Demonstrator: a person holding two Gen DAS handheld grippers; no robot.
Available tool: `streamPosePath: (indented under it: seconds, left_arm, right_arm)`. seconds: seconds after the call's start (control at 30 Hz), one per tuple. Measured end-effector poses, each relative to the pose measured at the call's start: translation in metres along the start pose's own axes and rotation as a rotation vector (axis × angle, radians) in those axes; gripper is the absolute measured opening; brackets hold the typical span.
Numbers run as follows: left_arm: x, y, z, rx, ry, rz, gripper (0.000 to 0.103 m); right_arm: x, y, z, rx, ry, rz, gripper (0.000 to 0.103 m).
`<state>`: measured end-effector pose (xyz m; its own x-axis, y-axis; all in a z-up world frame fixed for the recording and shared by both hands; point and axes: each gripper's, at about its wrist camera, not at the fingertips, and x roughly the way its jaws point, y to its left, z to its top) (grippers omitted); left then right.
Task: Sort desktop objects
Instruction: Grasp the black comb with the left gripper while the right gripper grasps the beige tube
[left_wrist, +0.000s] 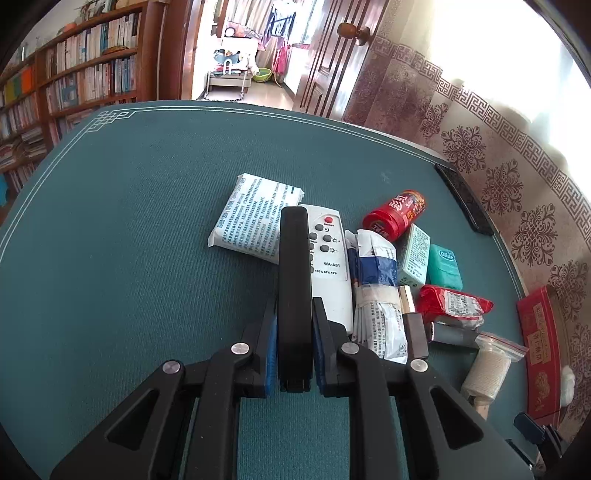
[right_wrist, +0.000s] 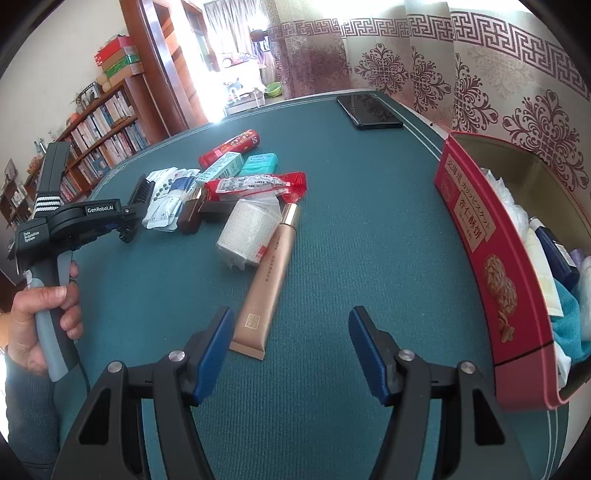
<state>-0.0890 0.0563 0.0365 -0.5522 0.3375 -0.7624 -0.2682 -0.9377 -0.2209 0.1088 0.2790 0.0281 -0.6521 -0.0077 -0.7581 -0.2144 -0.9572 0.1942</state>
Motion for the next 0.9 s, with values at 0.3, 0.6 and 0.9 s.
streamPosePath:
  seconds: [0.3, 0.6, 0.9]
  left_arm:
    - [-0.025, -0.01, -0.003, 0.005, -0.032, -0.045, 0.017]
    - [-0.021, -0.016, -0.002, 0.004, -0.023, -0.07, 0.018]
    - [-0.021, -0.02, -0.004, 0.019, -0.019, -0.076, 0.018]
  right_arm:
    - [0.022, 0.004, 0.013, 0.003, 0.047, -0.004, 0.069]
    - [0.055, 0.023, 0.034, -0.107, 0.072, -0.085, 0.058]
    - [0.056, 0.014, 0.036, -0.138, 0.038, -0.143, 0.03]
